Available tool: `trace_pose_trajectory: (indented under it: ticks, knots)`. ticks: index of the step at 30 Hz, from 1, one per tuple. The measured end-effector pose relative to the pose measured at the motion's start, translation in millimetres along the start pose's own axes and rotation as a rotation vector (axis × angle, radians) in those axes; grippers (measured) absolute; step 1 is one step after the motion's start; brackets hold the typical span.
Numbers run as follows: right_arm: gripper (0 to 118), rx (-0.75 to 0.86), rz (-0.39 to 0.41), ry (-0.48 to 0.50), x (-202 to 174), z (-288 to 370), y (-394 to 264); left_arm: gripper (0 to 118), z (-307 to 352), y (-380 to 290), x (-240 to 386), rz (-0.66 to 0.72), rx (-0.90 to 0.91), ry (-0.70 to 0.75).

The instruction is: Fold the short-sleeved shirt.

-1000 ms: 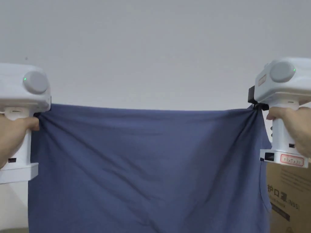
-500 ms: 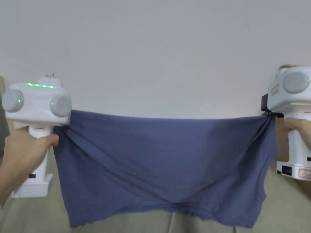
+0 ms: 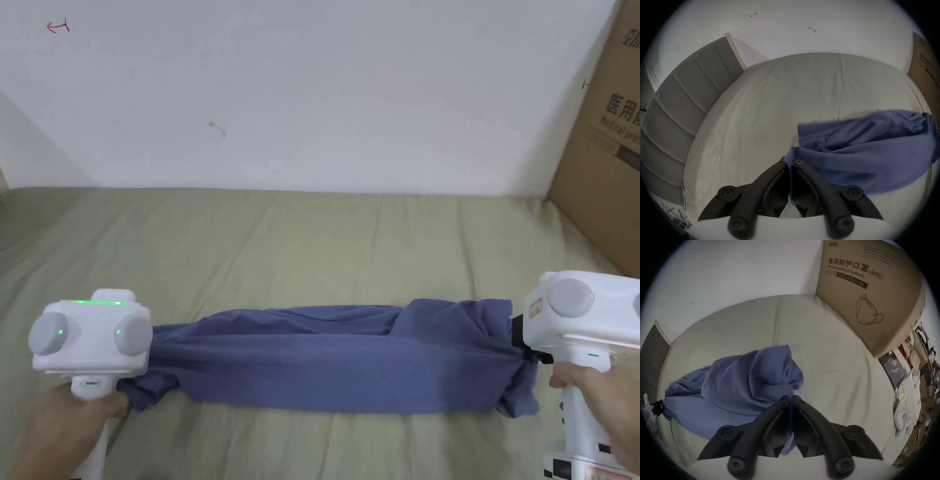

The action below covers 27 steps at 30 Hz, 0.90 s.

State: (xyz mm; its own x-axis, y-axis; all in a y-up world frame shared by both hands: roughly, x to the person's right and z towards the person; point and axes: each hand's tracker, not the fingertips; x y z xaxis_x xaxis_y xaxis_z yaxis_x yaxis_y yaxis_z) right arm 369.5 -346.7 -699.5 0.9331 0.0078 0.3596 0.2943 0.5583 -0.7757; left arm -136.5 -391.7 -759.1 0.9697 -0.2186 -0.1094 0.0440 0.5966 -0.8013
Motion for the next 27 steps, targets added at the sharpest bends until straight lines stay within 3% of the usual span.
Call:
trace_pose_trajectory:
  ticks: [5,9,17,21,26,27]
  knots:
    - [5,0.029,-0.062,0.065,24,56,-44,2,54,-38,-31,0.012,0.024,-0.050]
    - [5,0.031,-0.045,0.080,40,112,-98,2,118,-86,-58,-0.041,0.048,-0.085]
    - [5,0.038,-0.007,0.074,80,205,-272,2,216,-223,-115,-0.031,0.015,-0.135]
    - [5,0.001,0.004,0.044,97,232,-358,2,246,-300,-129,-0.097,-0.022,-0.123]
    - [5,-0.061,-0.084,0.074,128,243,-404,3,264,-354,-142,-0.042,-0.022,-0.113]
    - [5,-0.065,-0.093,0.085,132,243,-406,9,264,-358,-144,0.002,-0.032,-0.105]
